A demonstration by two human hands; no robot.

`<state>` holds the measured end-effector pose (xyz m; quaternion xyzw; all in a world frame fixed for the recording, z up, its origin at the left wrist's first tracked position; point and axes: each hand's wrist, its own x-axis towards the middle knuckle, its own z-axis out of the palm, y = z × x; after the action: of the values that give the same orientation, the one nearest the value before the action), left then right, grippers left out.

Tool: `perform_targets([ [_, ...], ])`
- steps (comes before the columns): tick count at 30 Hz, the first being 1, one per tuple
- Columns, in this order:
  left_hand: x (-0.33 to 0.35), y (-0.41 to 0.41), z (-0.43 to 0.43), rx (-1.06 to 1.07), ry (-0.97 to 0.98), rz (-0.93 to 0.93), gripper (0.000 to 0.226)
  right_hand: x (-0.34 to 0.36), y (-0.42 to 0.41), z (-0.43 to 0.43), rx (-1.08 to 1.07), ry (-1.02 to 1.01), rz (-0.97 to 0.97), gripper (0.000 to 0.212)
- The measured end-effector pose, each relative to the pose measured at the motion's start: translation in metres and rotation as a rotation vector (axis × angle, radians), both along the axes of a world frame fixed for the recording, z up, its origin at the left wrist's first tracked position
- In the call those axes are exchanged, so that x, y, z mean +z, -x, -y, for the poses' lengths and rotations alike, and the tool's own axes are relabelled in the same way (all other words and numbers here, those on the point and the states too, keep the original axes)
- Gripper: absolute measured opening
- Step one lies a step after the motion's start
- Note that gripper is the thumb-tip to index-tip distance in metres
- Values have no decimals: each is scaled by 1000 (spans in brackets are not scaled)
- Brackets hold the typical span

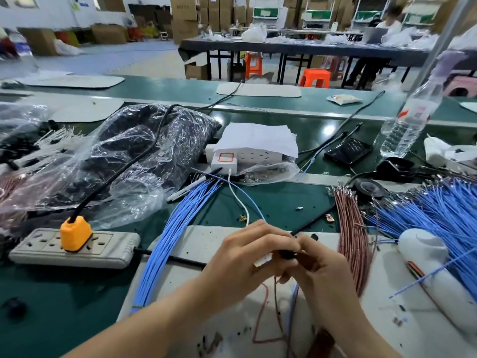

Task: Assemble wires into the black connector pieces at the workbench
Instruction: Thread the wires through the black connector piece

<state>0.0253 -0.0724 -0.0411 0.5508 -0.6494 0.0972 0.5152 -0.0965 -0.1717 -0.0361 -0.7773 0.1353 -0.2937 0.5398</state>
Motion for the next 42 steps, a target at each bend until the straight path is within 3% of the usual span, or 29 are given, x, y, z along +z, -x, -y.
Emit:
perform_targets([
  [4, -3, 0, 2, 33, -49, -43, 18, -5, -2, 8, -99, 177, -56, 29],
  [13, -2, 0, 4, 44, -97, -106, 20, -11, -3, 12, -82, 136, -89, 19],
  [16, -1, 0, 3, 28, -112, -123, 19, -9, -2, 12, -90, 164, -97, 25],
  [27, 1, 1, 3, -35, -151, -236, 21, -7, 1, 14, -185, 495, -72, 30],
  [36, -1, 0, 4, -34, -180, -311, 23, -9, 1, 14, -158, 468, -72, 31],
  [42, 0, 1, 4, -64, -174, -267, 19, -8, -1, 12, -139, 518, -63, 17],
])
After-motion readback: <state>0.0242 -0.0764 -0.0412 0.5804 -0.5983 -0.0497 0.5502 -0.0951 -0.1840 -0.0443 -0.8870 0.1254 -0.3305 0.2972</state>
